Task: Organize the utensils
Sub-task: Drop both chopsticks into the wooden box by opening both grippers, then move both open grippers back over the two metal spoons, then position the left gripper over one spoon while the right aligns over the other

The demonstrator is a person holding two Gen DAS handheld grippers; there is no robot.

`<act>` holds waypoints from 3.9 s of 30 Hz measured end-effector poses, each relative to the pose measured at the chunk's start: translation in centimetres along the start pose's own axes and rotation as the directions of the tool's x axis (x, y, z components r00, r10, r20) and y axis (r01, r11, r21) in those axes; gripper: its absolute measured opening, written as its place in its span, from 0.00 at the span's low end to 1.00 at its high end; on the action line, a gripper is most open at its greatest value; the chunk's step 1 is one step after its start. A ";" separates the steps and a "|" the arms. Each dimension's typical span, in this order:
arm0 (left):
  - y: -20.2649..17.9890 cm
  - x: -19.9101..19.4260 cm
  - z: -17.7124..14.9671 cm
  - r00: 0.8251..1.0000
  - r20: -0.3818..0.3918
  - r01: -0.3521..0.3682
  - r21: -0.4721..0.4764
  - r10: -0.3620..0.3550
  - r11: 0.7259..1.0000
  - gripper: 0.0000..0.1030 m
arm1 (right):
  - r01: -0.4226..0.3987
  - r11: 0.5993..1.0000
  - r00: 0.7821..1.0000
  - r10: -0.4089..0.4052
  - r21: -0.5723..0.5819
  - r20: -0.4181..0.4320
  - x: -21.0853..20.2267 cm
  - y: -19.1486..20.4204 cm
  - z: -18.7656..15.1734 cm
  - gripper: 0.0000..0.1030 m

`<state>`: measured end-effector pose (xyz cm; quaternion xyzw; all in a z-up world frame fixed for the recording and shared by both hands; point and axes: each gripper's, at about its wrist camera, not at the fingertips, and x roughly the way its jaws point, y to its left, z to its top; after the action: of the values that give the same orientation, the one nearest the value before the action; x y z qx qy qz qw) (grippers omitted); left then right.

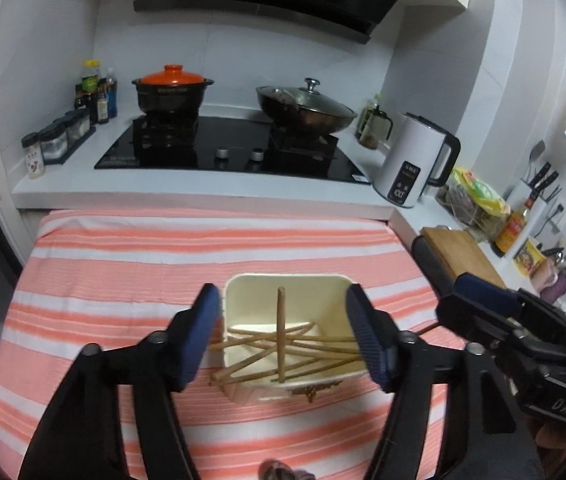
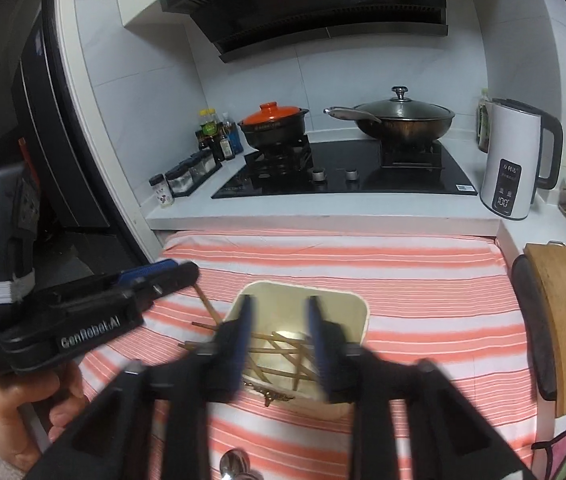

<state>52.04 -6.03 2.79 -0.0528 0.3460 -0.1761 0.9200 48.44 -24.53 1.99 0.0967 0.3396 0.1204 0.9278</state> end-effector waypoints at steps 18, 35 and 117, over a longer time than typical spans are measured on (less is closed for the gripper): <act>4.5 -6.7 -29.0 0.955 -0.290 -0.082 -0.066 0.060 0.994 0.90 | 0.194 0.978 0.944 -0.208 -0.078 -0.257 -5.6 -3.3 -26.4 0.63; 5.2 -9.0 -29.4 0.967 -0.229 -0.133 -0.080 0.112 0.988 0.90 | 0.049 0.986 0.919 -0.108 -0.162 -0.380 3.6 6.2 -25.6 0.53; 0.2 7.1 -24.1 0.909 -0.395 -0.038 0.237 0.132 0.971 1.00 | 0.200 0.967 0.907 -0.244 -0.158 -0.344 1.3 -8.4 -24.6 0.66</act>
<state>41.24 -7.76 -19.85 0.1043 0.5102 -0.1806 0.8344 34.66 -29.74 -19.52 -0.0220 0.5052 0.0499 0.8613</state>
